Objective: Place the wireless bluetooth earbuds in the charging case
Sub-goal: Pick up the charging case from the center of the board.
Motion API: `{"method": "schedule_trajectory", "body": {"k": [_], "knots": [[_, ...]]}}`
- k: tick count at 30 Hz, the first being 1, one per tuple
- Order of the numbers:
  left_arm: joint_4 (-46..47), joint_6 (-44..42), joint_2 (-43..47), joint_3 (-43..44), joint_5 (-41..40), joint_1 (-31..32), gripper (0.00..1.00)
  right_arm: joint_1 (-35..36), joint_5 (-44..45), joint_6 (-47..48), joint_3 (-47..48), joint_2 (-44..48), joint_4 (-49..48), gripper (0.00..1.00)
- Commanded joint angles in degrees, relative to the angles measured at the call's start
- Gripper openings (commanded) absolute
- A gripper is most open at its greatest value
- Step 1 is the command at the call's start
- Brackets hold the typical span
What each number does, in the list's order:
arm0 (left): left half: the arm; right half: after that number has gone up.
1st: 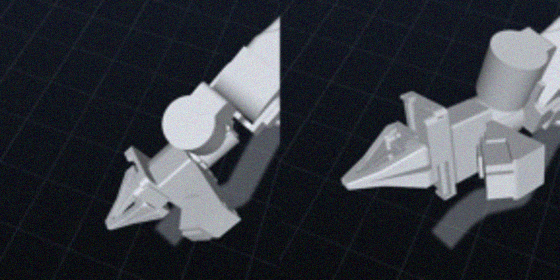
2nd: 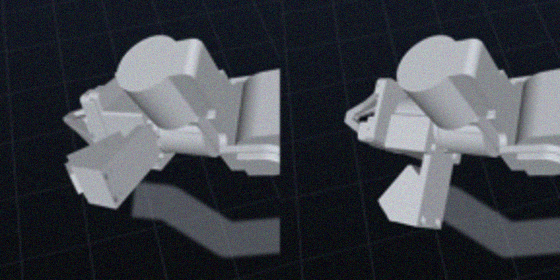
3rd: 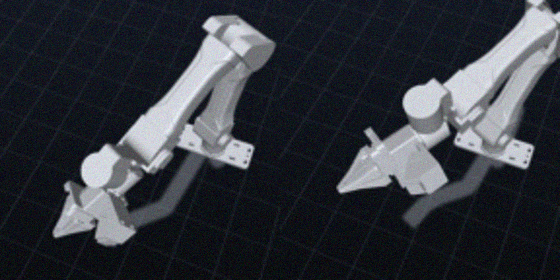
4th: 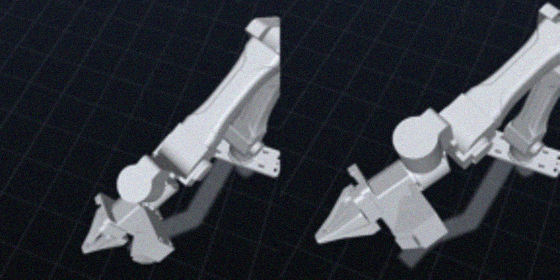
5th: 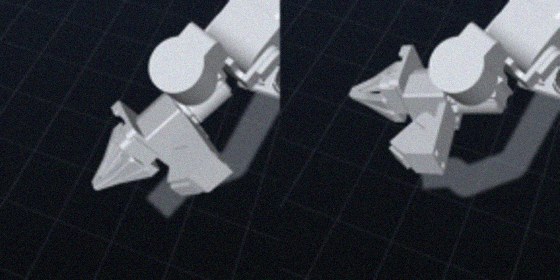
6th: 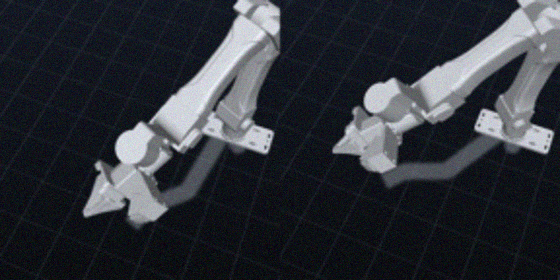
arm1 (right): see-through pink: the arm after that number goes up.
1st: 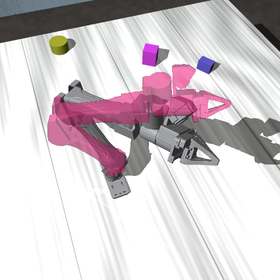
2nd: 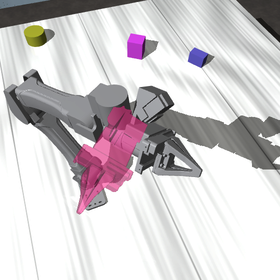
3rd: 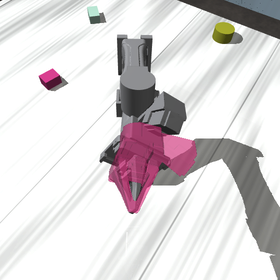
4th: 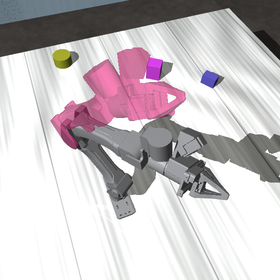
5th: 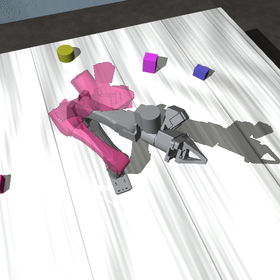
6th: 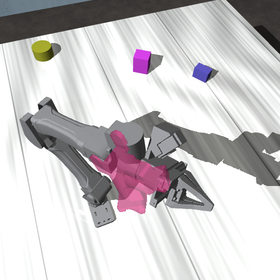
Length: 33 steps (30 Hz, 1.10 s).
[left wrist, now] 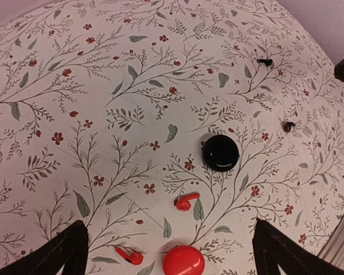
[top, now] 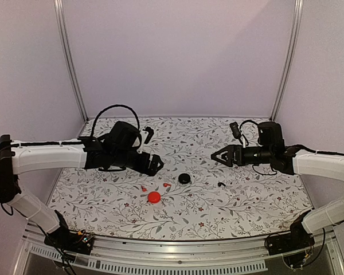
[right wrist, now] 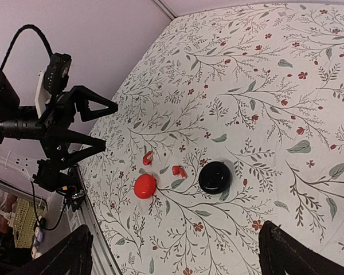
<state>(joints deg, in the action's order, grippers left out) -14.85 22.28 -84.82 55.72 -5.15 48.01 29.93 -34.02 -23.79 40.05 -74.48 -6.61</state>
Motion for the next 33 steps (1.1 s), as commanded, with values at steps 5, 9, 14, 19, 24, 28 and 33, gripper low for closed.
{"method": "schedule_trajectory", "body": {"k": [5,9,14,19,24,28,33], "knots": [[1.2,-2.9,1.7,0.2,2.8,-1.2,1.00,-0.3,-1.0,-0.1,-0.3,-0.4,-1.5,0.99],[1.2,-4.6,0.8,1.1,4.2,-1.3,1.00,-0.5,-0.9,0.0,-0.7,0.3,-1.4,0.99],[1.0,-8.8,-2.2,4.1,8.6,-0.9,1.00,-1.6,-0.7,0.0,-1.8,2.4,-0.8,0.99],[-1.0,-13.2,-7.9,9.4,10.1,0.7,1.00,-2.4,-0.9,-0.1,-2.6,3.5,-0.8,0.99],[-5.9,-17.3,-16.9,17.0,10.9,2.6,0.98,-3.0,-0.9,-0.3,-3.0,4.2,-0.6,0.99],[-9.1,-20.5,-23.2,21.8,11.6,3.7,0.96,-3.7,-1.1,-0.3,-3.7,5.2,-0.2,0.99],[-10.0,-22.2,-28.2,25.8,12.3,3.8,0.92,-4.3,-1.2,-0.1,-4.5,6.2,0.1,0.99]]}}
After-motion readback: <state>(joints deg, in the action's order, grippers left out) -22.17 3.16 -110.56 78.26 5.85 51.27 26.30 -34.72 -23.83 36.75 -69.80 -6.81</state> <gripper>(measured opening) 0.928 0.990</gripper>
